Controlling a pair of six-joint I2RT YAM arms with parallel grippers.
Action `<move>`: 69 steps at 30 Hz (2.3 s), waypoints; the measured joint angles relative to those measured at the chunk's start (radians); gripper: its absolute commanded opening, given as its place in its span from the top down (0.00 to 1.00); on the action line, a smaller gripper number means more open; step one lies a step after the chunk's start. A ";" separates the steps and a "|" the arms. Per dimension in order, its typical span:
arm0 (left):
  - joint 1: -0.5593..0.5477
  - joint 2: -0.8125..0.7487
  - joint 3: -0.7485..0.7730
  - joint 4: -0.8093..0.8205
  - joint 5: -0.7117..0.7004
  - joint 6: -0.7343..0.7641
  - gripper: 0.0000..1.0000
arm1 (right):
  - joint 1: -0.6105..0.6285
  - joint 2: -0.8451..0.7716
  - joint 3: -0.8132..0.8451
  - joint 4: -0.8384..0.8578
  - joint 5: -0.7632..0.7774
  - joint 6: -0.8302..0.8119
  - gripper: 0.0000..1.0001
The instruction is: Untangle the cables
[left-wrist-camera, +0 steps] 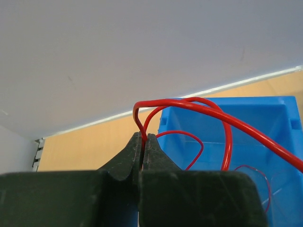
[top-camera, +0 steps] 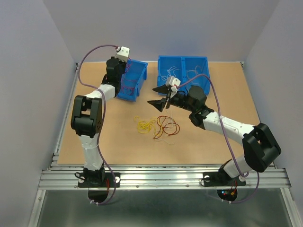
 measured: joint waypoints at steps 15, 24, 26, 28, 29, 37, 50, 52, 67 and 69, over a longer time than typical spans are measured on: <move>-0.079 0.024 -0.079 0.050 -0.068 0.085 1.00 | 0.000 -0.020 -0.020 0.004 0.002 -0.006 0.30; -0.089 0.102 0.002 -0.269 -0.117 0.111 1.00 | 0.000 -0.054 -0.035 0.004 0.001 -0.011 0.30; -0.089 0.120 0.035 -0.375 -0.109 0.128 1.00 | 0.000 -0.055 -0.035 0.005 0.001 -0.011 0.30; -0.089 0.126 0.059 -0.462 -0.098 0.145 1.00 | 0.000 -0.055 -0.035 0.005 0.000 -0.011 0.30; -0.089 0.127 0.080 -0.520 -0.095 0.148 1.00 | 0.000 -0.055 -0.035 0.005 0.000 -0.011 0.30; -0.090 0.202 0.286 -0.784 -0.042 0.139 0.92 | 0.000 -0.054 -0.034 0.005 -0.014 -0.010 0.30; -0.044 0.280 0.432 -0.986 0.100 0.064 0.58 | 0.000 -0.054 -0.035 0.005 -0.009 -0.010 0.31; -0.034 0.271 0.432 -0.993 0.107 0.058 0.58 | 0.000 -0.054 -0.035 0.005 -0.008 -0.010 0.31; -0.025 0.106 0.431 -1.006 0.156 0.043 0.40 | 0.000 -0.054 -0.034 0.005 -0.007 -0.010 0.32; -0.025 0.094 0.429 -1.006 0.164 0.040 0.38 | 0.000 -0.054 -0.035 0.005 -0.007 -0.010 0.32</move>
